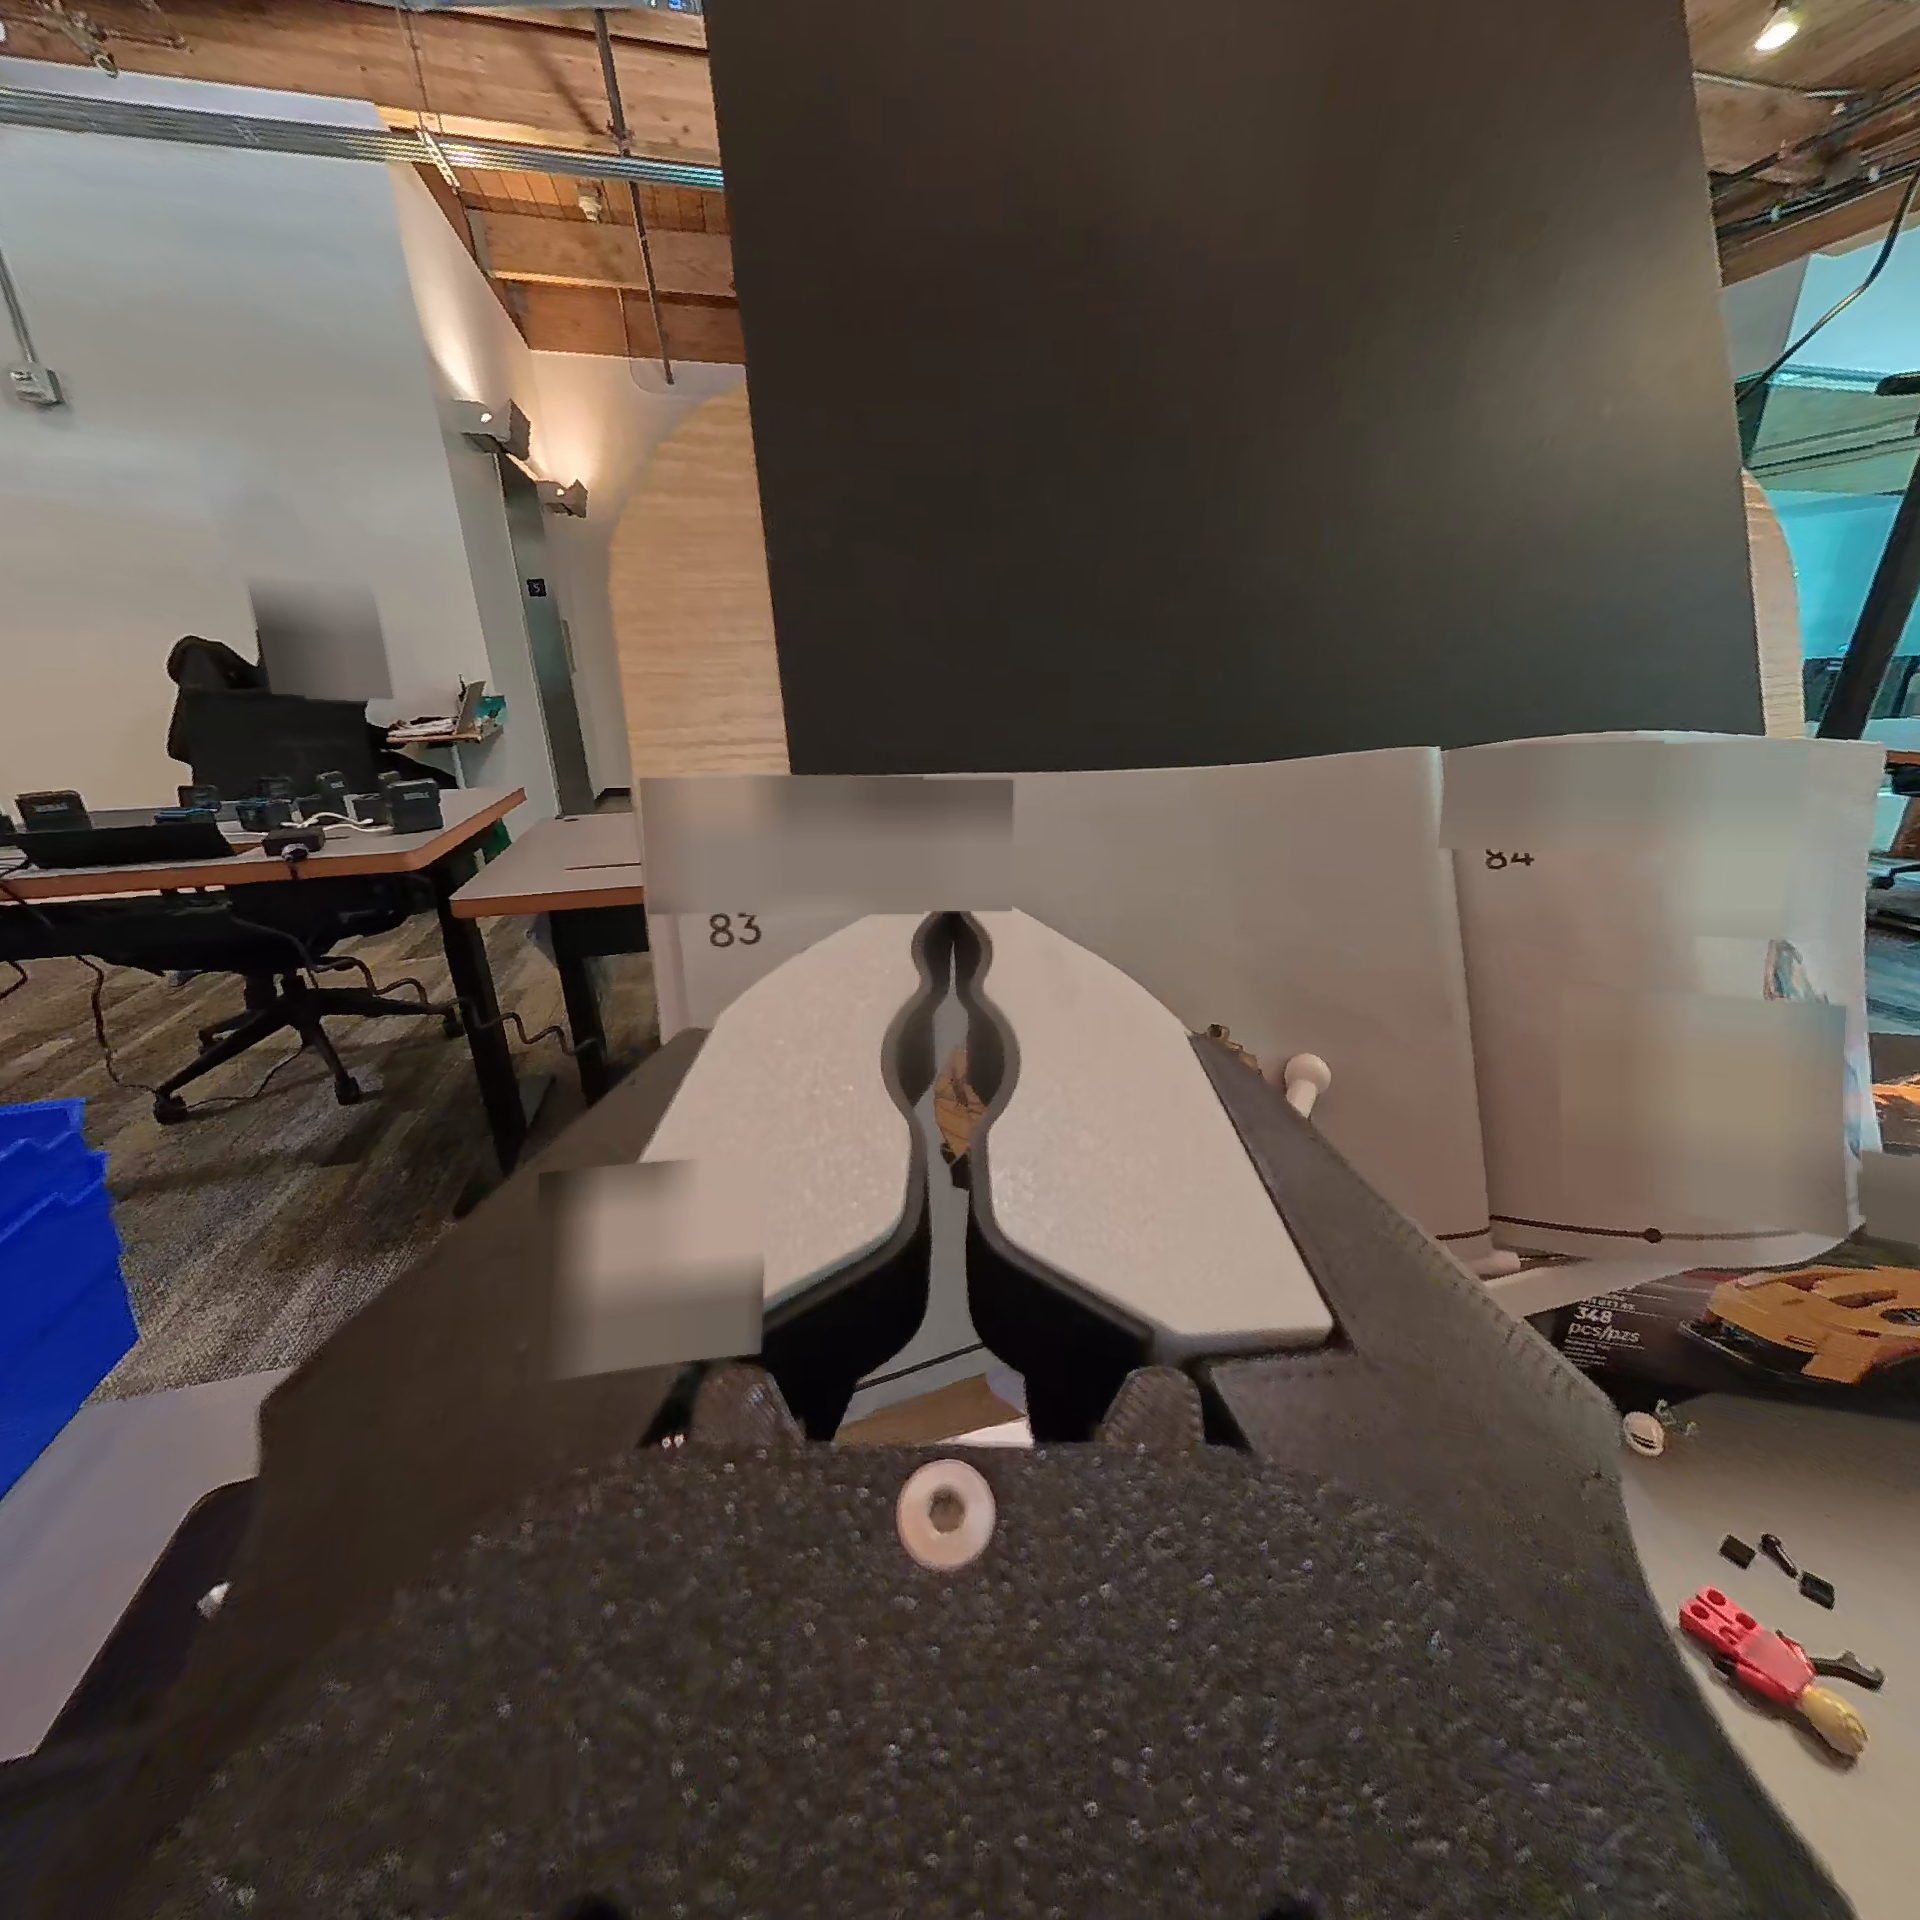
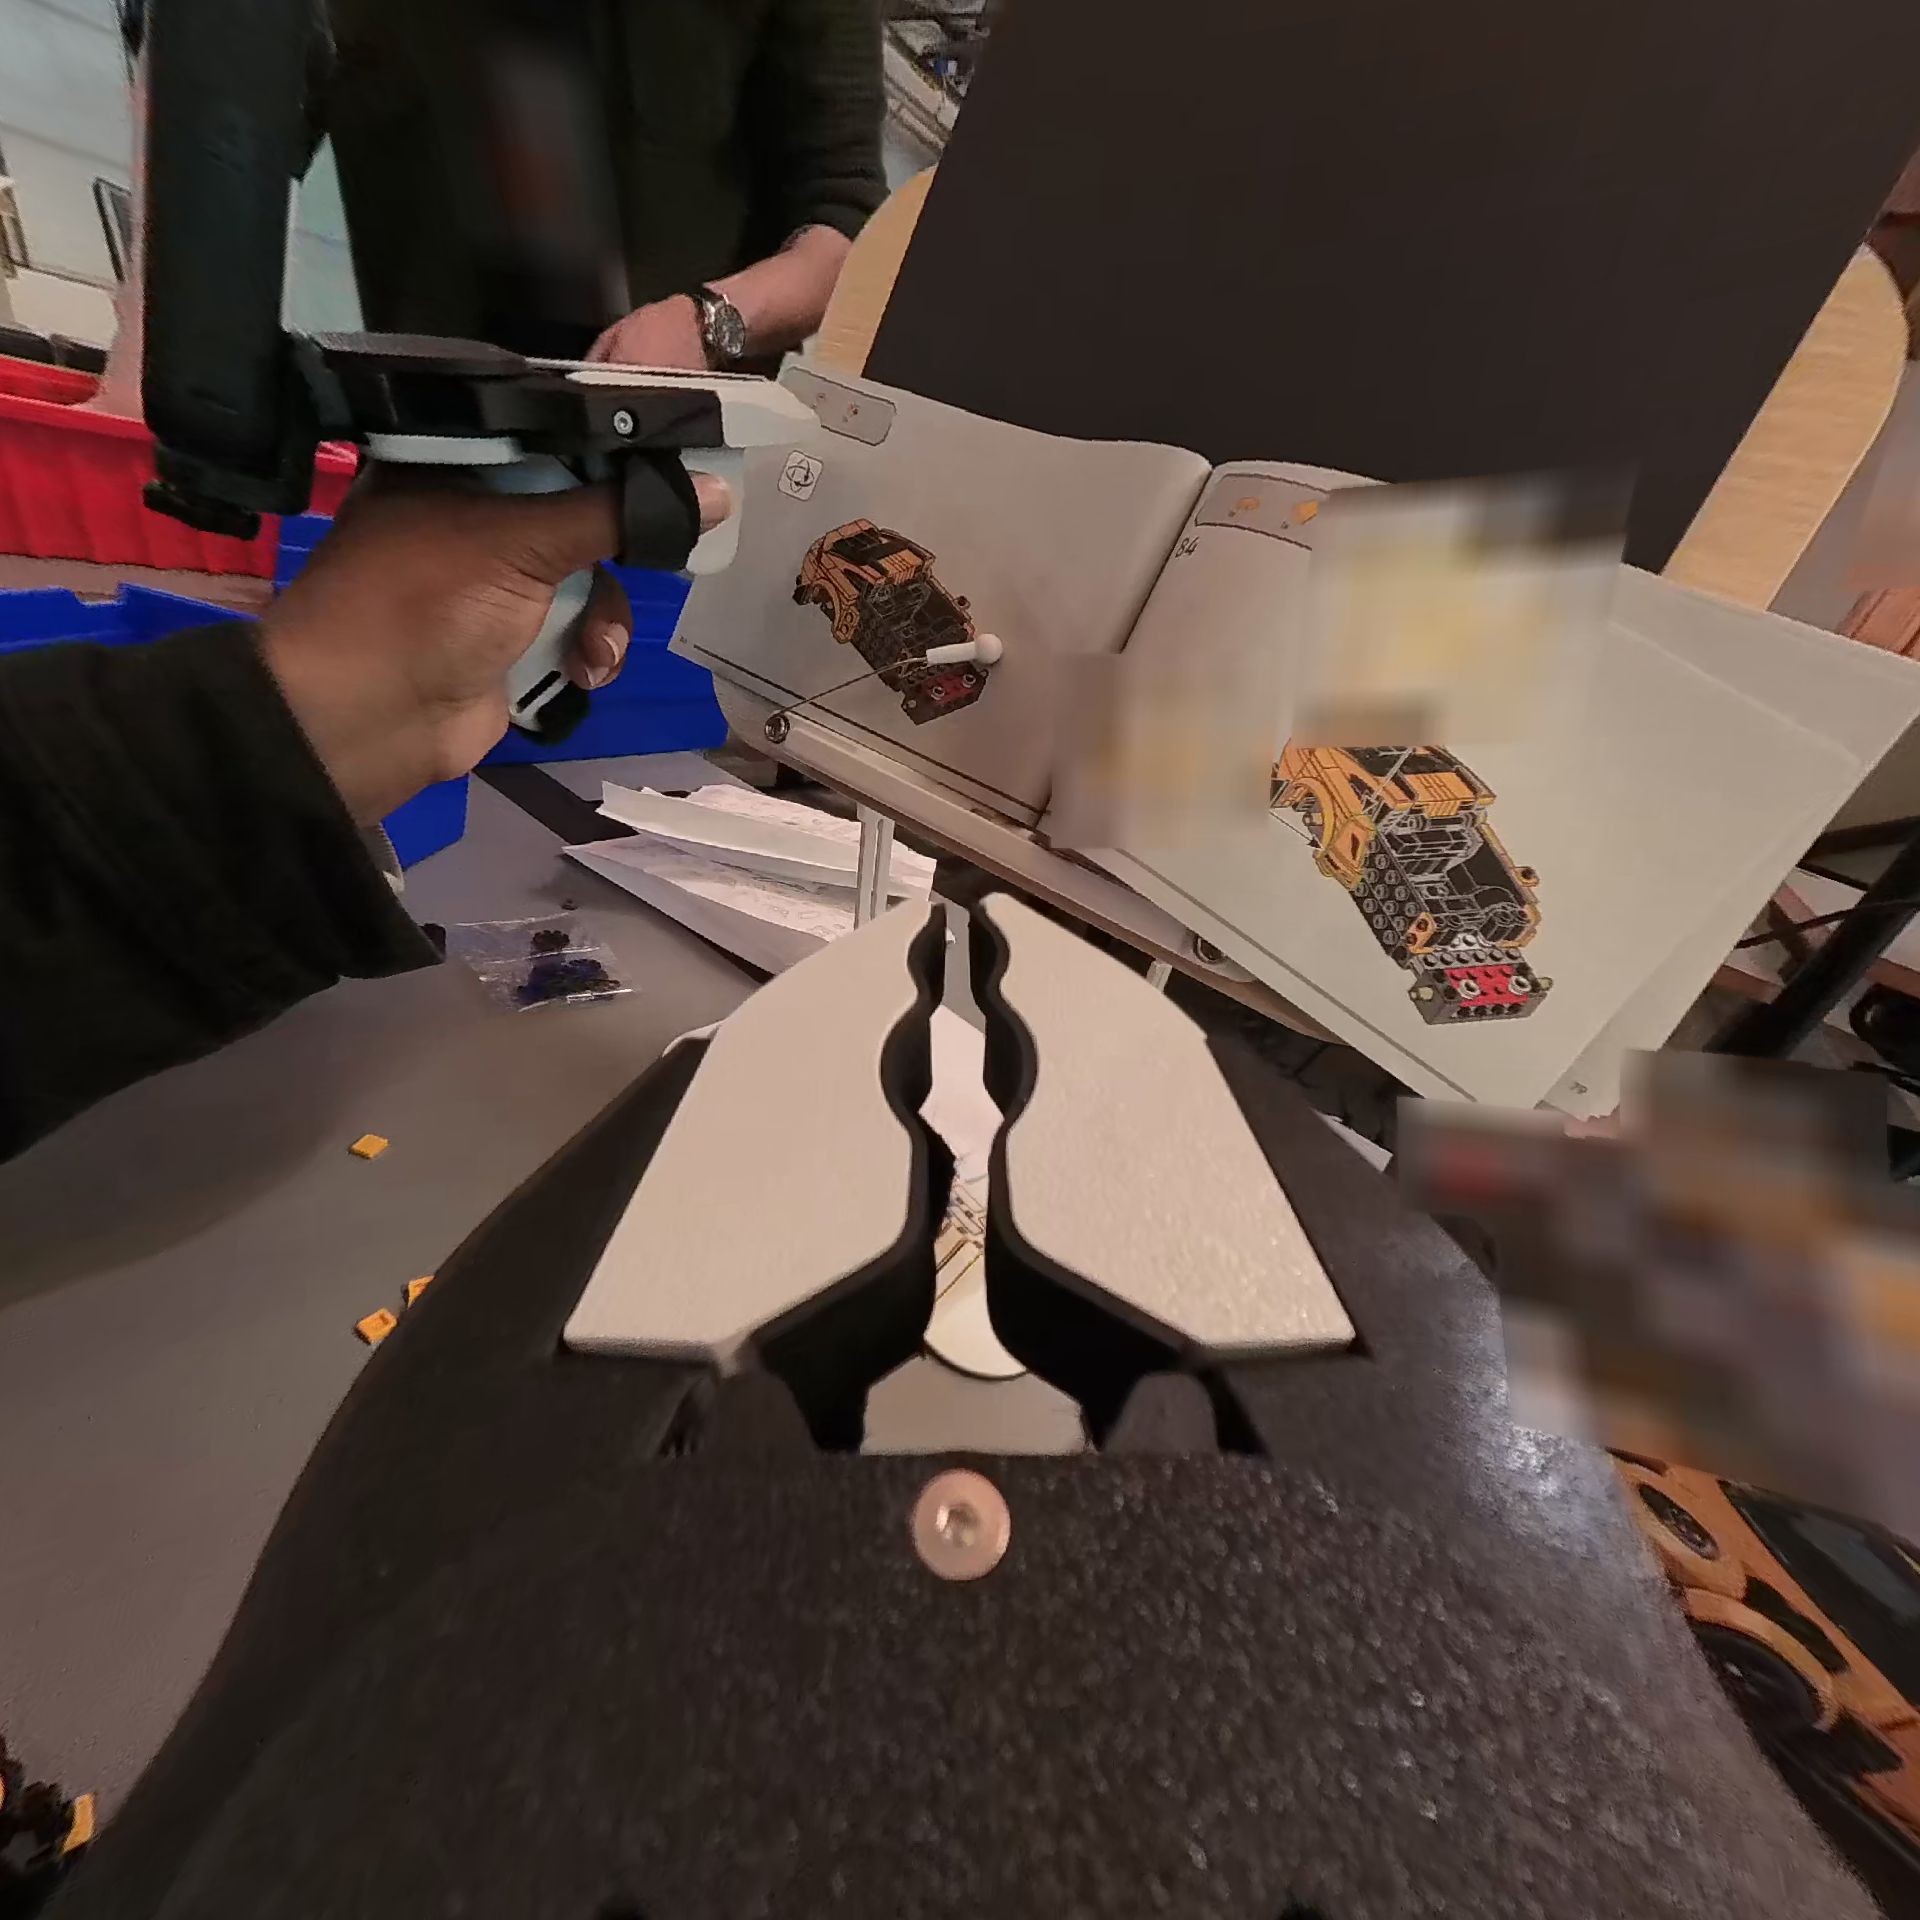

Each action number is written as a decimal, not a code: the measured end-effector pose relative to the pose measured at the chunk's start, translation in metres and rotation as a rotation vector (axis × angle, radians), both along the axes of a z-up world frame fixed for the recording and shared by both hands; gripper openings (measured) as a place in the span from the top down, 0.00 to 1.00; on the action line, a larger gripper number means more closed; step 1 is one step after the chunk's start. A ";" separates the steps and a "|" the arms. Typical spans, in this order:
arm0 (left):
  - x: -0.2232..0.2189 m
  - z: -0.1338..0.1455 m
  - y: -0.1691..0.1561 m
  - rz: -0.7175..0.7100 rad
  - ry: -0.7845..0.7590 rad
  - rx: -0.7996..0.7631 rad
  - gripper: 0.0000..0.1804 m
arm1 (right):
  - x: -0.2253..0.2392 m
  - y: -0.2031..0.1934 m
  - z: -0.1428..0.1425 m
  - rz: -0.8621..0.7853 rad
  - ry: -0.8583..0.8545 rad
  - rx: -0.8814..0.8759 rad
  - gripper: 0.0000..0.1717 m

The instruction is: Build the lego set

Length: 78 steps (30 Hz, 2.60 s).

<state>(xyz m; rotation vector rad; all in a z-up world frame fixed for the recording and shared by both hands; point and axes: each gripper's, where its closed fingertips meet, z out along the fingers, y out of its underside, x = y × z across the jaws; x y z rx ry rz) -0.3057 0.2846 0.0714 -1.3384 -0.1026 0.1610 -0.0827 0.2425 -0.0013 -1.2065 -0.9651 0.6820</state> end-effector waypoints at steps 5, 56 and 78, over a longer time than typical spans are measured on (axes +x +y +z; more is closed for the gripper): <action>0.014 0.004 0.000 -0.057 0.011 0.007 1.00 | -0.002 -0.001 -0.004 -0.004 -0.028 0.021 0.98; 0.132 -0.251 -0.166 -0.511 0.195 -0.866 0.91 | 0.101 -0.054 -0.053 0.176 0.080 -0.215 0.94; -0.144 -0.093 -0.278 0.120 0.034 -0.857 1.00 | 0.119 -0.025 -0.058 -0.049 0.062 -0.114 1.00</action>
